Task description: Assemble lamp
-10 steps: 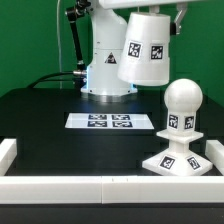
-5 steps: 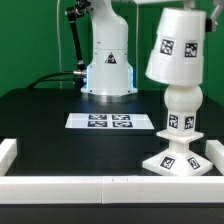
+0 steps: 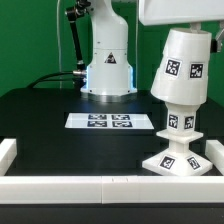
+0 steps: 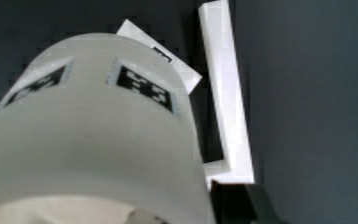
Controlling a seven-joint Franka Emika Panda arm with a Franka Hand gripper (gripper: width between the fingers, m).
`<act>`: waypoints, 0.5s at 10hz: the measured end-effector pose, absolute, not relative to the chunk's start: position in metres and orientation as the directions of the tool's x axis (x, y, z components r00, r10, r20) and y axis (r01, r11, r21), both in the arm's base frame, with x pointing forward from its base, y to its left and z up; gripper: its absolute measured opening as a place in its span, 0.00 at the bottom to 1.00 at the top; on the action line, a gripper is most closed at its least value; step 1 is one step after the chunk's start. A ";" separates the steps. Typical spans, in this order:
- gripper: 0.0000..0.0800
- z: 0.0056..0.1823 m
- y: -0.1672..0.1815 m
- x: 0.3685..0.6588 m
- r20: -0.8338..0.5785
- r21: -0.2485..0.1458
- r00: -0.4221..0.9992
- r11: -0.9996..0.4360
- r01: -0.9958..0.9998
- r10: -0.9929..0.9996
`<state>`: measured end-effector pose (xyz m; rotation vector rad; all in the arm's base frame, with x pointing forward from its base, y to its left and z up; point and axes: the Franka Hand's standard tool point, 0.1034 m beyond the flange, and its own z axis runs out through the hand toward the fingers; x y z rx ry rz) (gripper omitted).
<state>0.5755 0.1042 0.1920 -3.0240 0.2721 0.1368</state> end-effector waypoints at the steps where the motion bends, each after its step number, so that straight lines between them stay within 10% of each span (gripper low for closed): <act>1: 0.06 0.190 0.104 0.578 -0.077 -0.097 0.982 -0.979 -0.177 -0.170; 5: 0.06 0.169 0.109 0.583 0.016 -0.107 0.986 -0.981 -0.161 -0.164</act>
Offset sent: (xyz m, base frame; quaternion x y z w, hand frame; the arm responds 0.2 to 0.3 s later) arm 0.0075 0.0092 -0.0134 0.0180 0.0383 -0.0157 0.9990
